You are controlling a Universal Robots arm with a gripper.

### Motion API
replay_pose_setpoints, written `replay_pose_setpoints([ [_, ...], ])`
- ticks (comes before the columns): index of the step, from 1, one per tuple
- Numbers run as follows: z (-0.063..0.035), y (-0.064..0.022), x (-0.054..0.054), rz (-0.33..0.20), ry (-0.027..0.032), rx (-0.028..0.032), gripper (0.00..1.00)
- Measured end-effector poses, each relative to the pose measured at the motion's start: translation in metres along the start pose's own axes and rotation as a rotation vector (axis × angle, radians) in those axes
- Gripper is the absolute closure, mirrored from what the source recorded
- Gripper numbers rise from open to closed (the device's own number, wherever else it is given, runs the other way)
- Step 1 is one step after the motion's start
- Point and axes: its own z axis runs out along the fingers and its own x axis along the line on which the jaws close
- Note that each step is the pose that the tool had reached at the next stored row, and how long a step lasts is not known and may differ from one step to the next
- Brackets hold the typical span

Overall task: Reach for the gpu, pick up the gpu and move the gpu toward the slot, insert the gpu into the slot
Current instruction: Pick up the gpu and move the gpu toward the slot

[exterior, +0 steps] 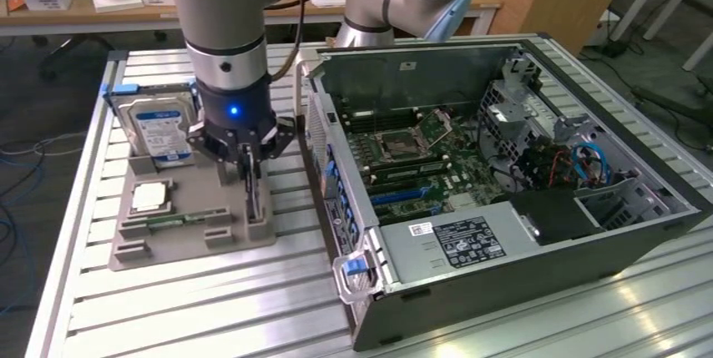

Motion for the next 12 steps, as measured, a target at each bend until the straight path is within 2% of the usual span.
replay_pose_setpoints([
  [12,-0.0218,0.0010,0.001,0.000,-0.0001,0.0000,0.73],
])
